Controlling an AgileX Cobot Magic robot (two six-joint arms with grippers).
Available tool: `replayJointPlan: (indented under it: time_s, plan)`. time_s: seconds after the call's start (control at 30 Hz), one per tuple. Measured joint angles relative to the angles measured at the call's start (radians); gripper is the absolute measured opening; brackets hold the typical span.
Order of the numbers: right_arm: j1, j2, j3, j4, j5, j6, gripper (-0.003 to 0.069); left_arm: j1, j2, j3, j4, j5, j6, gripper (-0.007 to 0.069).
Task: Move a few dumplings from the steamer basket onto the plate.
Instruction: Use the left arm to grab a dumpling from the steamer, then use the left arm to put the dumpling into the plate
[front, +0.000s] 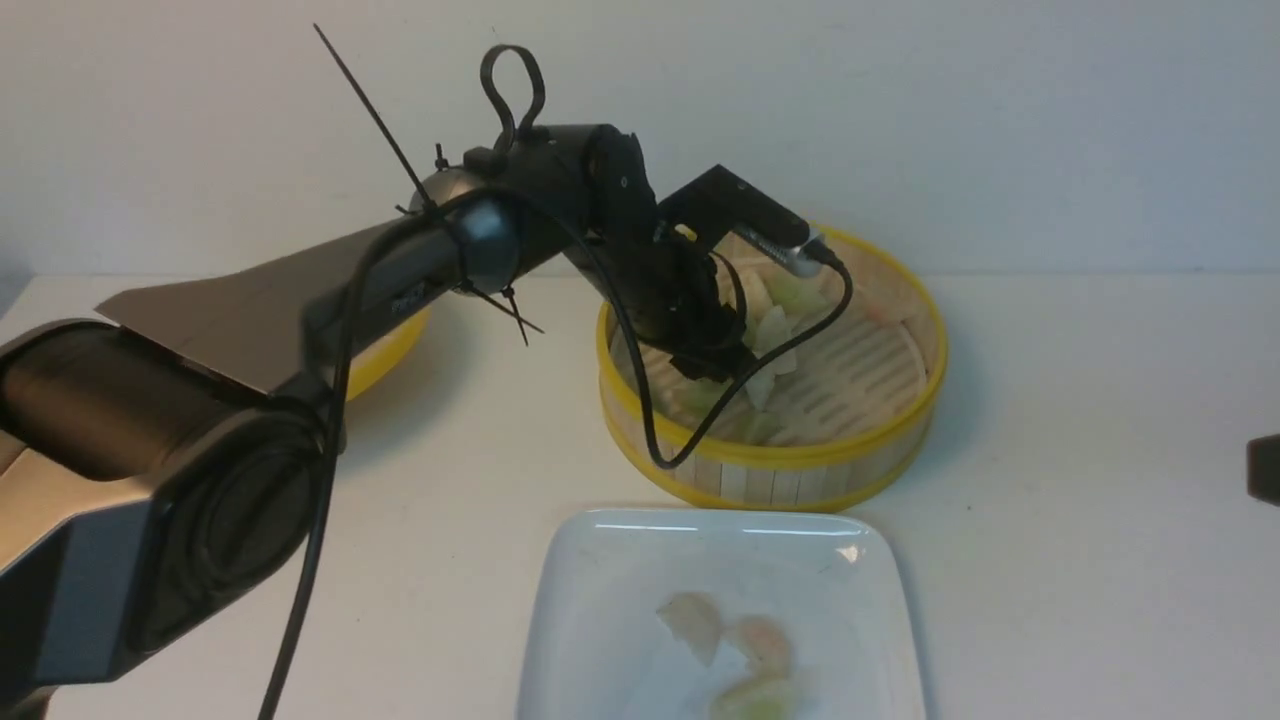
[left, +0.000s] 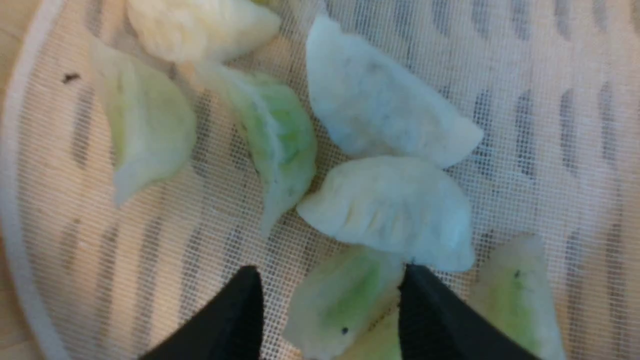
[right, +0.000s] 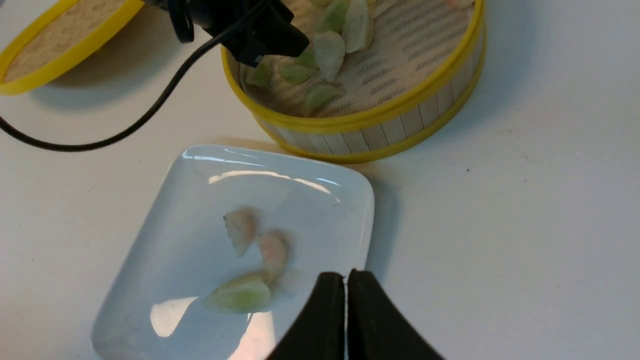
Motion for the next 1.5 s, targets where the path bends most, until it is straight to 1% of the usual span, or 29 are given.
replayJointPlan:
  time_s: [0.07,0.17,0.3,0.33,0.37,0.4,0.6,0.8,0.9,0.97,1.0,1.1,1.2,1.3,1.4,1.5]
  plan:
    - [0.000,0.000,0.000,0.000,0.000,0.000,-0.0001,0.000,0.014,0.000,0.000,-0.003,-0.031,0.0368]
    - [0.000,0.000,0.000,0.000,0.000,0.000,-0.0001,0.000,0.025,0.000,0.001,-0.013,-0.062,0.0356]
    - [0.000,0.000,0.000,0.000,0.000,0.000,-0.0001,0.000,0.027,0.000,0.007,-0.012,-0.075,0.0271]
    - [0.000,0.000,0.000,0.000,0.000,0.000,-0.0001,0.000,0.027,0.000,0.007,-0.008,-0.076,0.0203]
    - [0.000,0.000,0.000,0.000,0.000,0.000,-0.0001,0.000,0.026,0.000,0.006,-0.006,-0.076,0.0169]
    - [0.000,0.000,0.000,0.000,0.000,0.000,-0.0001,0.000,0.023,0.000,0.006,-0.005,-0.076,0.0151]
    - [0.000,0.000,0.000,0.001,0.000,0.000,-0.0001,0.003,-0.006,0.003,0.018,0.022,-0.087,0.0149]
    - [0.000,0.000,0.000,0.002,0.000,0.000,-0.0001,0.042,-0.153,0.003,0.019,0.099,-0.126,0.0141]
    - [0.000,0.000,0.000,0.002,0.000,0.000,-0.0001,0.067,-0.252,0.003,0.019,0.167,-0.141,0.0141]
    - [0.000,0.000,0.000,0.002,0.000,0.000,-0.0001,0.077,-0.317,0.003,0.023,0.254,-0.148,0.0141]
    - [0.000,0.000,0.000,0.003,0.000,0.000,-0.0001,0.077,-0.332,0.003,0.023,0.271,-0.148,0.0141]
    - [0.000,0.000,0.000,0.003,0.000,-0.004,-0.0001,0.078,-0.397,0.003,0.021,0.412,-0.148,0.0141]
    - [0.000,0.000,0.000,0.003,0.000,-0.011,-0.0001,0.077,-0.432,0.012,0.018,0.443,-0.154,0.0141]
    - [0.000,0.000,0.000,0.004,0.000,-0.014,-0.0001,0.077,-0.459,0.052,0.017,0.443,-0.180,0.0141]
    - [0.000,0.000,0.000,0.004,0.000,-0.017,-0.0001,0.076,-0.503,0.170,-0.015,0.443,-0.206,0.0141]
    - [0.000,0.000,0.000,0.004,0.000,-0.018,-0.0001,0.062,-0.524,0.299,-0.046,0.443,-0.205,0.0141]
